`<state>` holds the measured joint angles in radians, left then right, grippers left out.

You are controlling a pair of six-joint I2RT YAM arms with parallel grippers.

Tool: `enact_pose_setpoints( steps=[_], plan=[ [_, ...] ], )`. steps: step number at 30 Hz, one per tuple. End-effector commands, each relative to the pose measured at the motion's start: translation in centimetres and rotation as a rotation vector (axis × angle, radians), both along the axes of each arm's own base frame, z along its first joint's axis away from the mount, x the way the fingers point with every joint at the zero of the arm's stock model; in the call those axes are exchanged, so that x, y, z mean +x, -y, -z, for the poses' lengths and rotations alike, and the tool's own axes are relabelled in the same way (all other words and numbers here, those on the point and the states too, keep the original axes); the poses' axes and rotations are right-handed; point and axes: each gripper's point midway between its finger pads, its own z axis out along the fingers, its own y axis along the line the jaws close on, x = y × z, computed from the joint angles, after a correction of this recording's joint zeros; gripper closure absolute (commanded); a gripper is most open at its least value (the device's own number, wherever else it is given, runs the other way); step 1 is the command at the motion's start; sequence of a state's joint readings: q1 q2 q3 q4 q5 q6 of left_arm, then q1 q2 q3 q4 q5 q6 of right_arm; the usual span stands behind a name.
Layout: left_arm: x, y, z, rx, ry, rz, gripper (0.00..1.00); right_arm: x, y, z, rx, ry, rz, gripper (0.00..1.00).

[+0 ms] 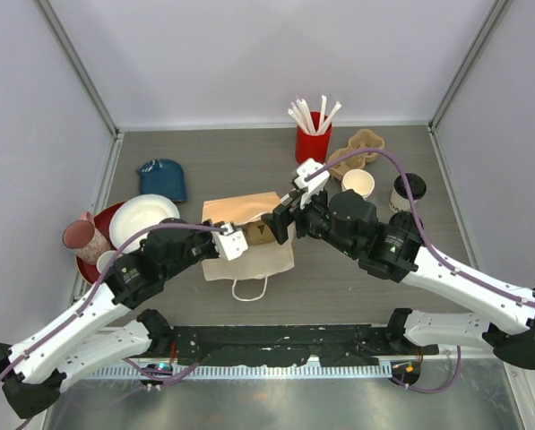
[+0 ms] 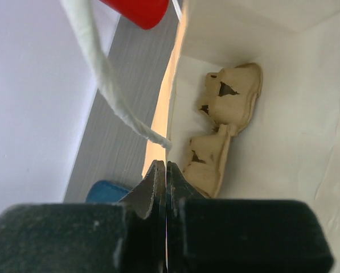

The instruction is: Pack the takeout coffee

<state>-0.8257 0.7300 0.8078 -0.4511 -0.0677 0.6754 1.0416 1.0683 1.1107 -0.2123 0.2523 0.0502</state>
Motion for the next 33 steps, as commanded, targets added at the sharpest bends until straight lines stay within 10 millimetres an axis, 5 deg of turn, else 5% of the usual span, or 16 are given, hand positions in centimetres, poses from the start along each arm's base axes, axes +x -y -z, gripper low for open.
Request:
enact_pose_setpoints(
  steps=[1,12,17,22,26,30,33],
  plan=[
    [0.6,0.1,-3.2,-0.063,0.121,-0.018,1.00,-0.3,0.2,-0.8,0.043,0.019,-0.004,0.12],
    [-2.7,0.6,-0.9,0.010,0.160,0.084,1.00,-1.5,1.7,0.9,0.002,0.039,-0.038,0.11],
    [-2.9,1.4,-1.9,-0.152,-0.126,-0.076,1.00,-2.3,1.2,-0.1,0.017,0.030,-0.092,0.11],
    [-2.2,1.2,-2.9,-0.309,-0.440,-0.239,1.00,-2.7,1.7,-3.8,0.080,0.013,-0.077,0.11],
    [0.3,-1.1,-1.7,-0.518,-0.795,-0.503,1.00,-3.1,2.8,-7.0,0.151,0.018,-0.056,0.11],
    [0.0,-1.4,-0.1,-0.683,-1.188,-0.614,1.00,-3.1,4.3,-8.2,0.164,-0.004,-0.002,0.12],
    [-0.1,-1.4,0.9,-0.710,-1.231,-0.646,1.00,-3.0,5.7,-9.3,0.202,0.004,0.049,0.12]
  ],
)
